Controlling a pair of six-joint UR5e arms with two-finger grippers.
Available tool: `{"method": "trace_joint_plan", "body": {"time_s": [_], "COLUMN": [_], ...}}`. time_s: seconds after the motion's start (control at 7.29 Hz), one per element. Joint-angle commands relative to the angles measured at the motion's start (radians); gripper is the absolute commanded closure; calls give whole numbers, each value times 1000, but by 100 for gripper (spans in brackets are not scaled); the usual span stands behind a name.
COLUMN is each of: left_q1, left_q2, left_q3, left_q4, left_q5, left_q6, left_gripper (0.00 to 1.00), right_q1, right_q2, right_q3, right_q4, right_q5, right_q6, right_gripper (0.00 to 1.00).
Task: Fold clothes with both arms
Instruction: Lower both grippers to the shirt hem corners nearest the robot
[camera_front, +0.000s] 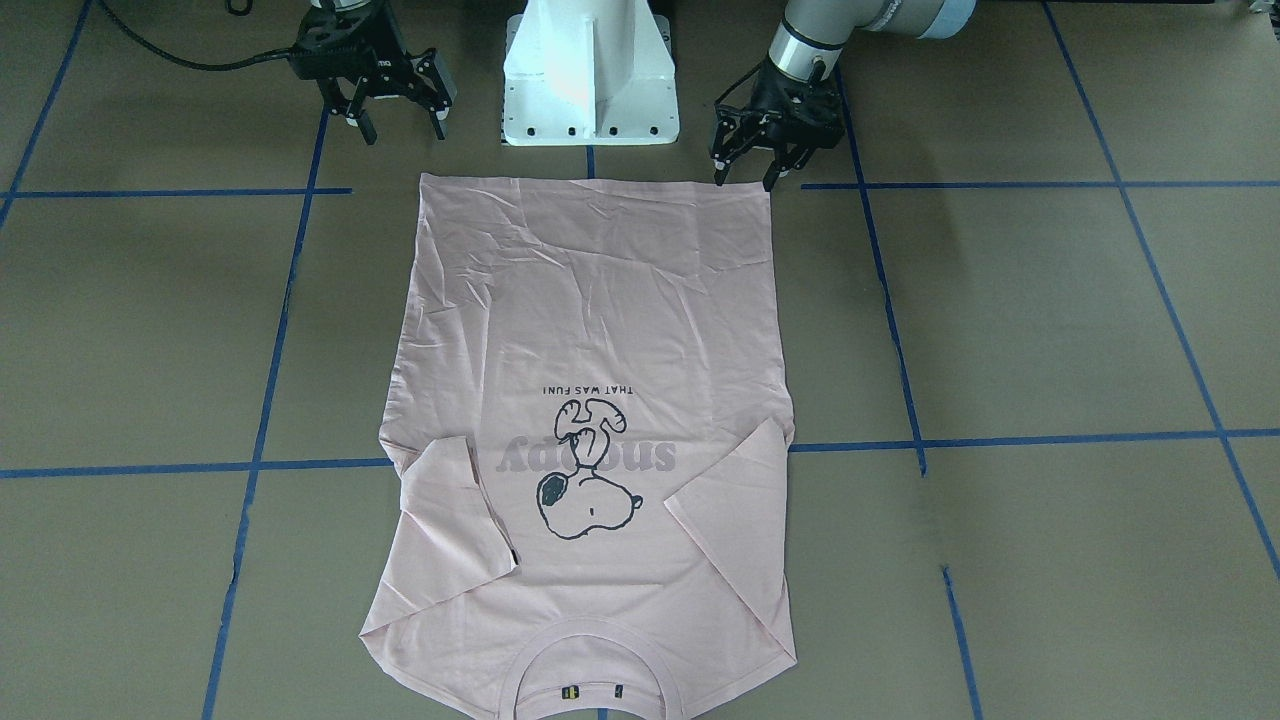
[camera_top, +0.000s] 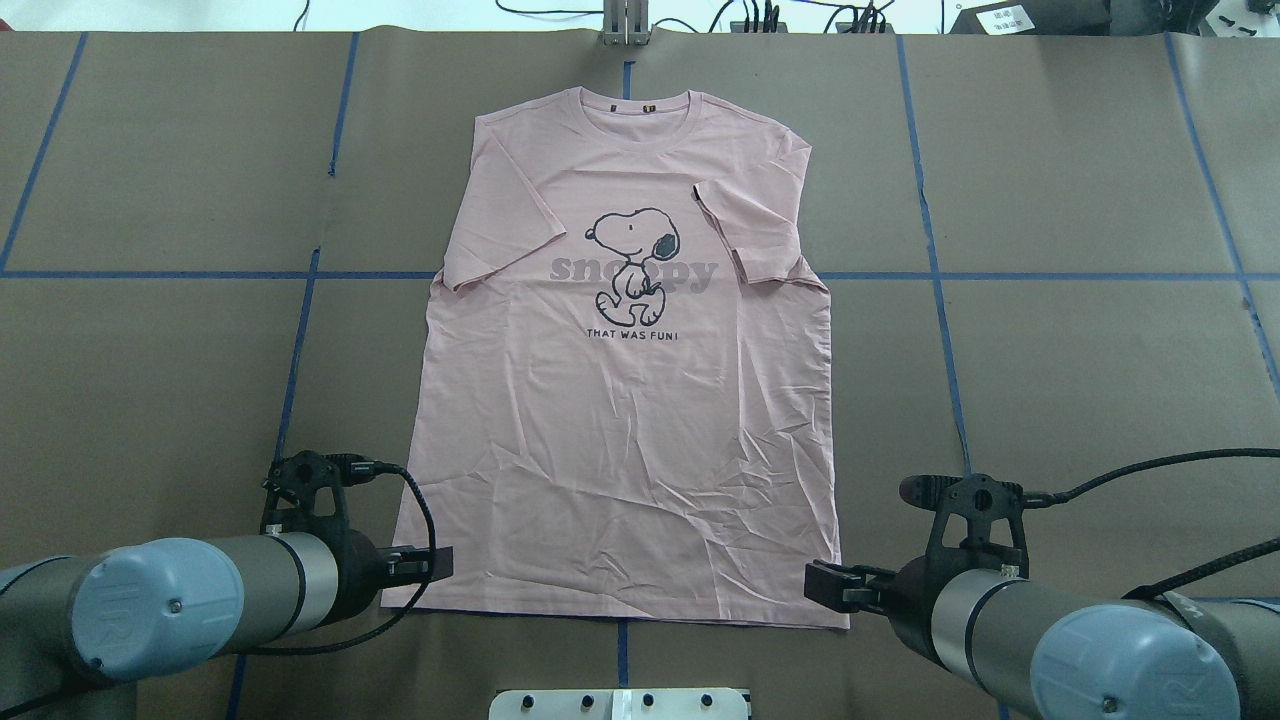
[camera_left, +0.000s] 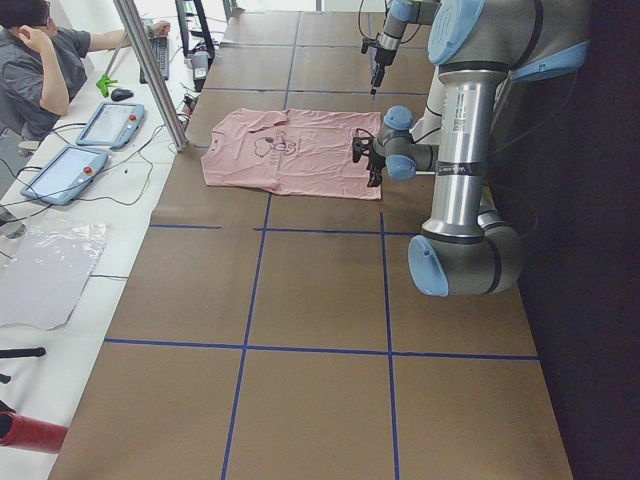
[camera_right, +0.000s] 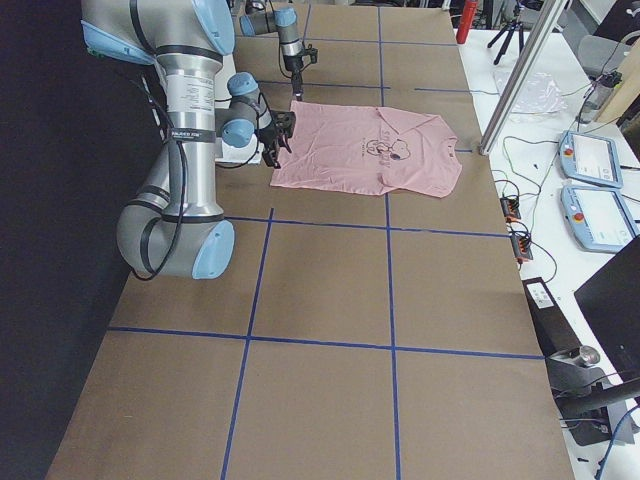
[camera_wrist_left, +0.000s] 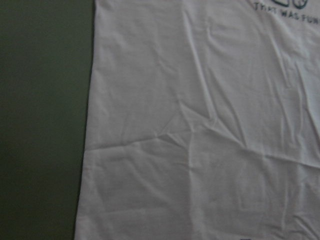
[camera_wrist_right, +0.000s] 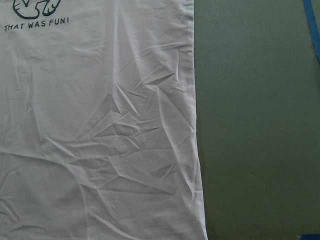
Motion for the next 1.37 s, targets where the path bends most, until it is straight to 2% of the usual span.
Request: {"method": "trace_joint_plan", "body": {"time_s": [0.0,0.41,1.23], "left_q1": [8,22,46], "left_q2": [23,15,15], "left_q3": [18,54,51], "left_q4": [1,2,2], "left_q5": [3,2,0], "left_q6": [-13,-12,-10], "left_gripper": [41,54,58], "right_q1": [-8,-8,-8], "right_q2": [3,3,0], "right_q3": [0,-1,-3], "right_q4": [2,2,2], "right_q5": [-10,-18,-20], "right_q6": [4,4,4], "right_gripper": [0,0,0]}}
